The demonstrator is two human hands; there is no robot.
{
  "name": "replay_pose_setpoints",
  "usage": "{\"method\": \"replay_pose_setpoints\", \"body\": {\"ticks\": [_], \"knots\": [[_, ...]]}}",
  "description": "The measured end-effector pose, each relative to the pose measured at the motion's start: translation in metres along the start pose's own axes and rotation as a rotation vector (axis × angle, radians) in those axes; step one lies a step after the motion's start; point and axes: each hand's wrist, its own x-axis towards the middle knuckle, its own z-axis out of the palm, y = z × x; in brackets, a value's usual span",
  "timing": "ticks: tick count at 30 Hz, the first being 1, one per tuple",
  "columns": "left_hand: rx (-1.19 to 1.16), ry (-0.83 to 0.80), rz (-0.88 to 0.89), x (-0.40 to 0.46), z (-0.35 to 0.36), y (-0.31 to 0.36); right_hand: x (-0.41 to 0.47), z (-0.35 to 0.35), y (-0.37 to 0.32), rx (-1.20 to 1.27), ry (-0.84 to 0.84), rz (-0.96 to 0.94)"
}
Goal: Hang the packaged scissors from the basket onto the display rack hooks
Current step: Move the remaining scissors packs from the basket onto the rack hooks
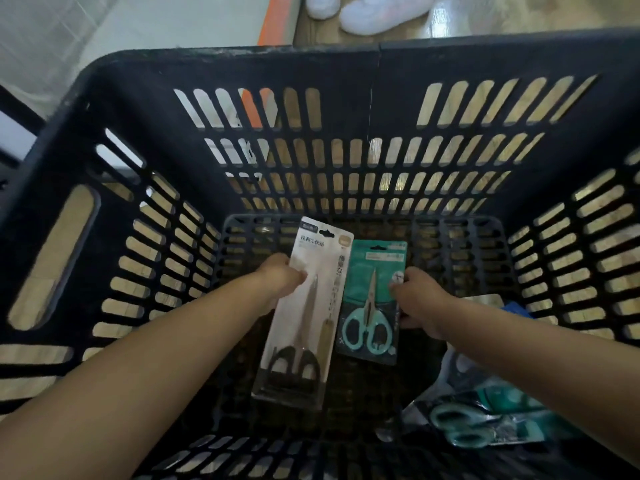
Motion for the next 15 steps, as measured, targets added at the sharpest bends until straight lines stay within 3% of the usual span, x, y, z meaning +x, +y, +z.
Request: {"method": "replay_pose_setpoints", "body": {"ticks": [4,9,15], "knots": [[0.024,-0.011,0.132,-0.012,-0.01,0.022,-0.018,-0.011,-0.022,0.067,-0.013,-0.038],[-0.08,-0.014,0.2,-0.04,-0.042,0.039,-0.055,-0.042,-0.062,0.102,0.037,-0.257],[-0.423,-0.096,0.235,-0.067,-0.077,0.029,-0.085,-0.057,-0.079,0.29,-0.077,-0.284]]}}
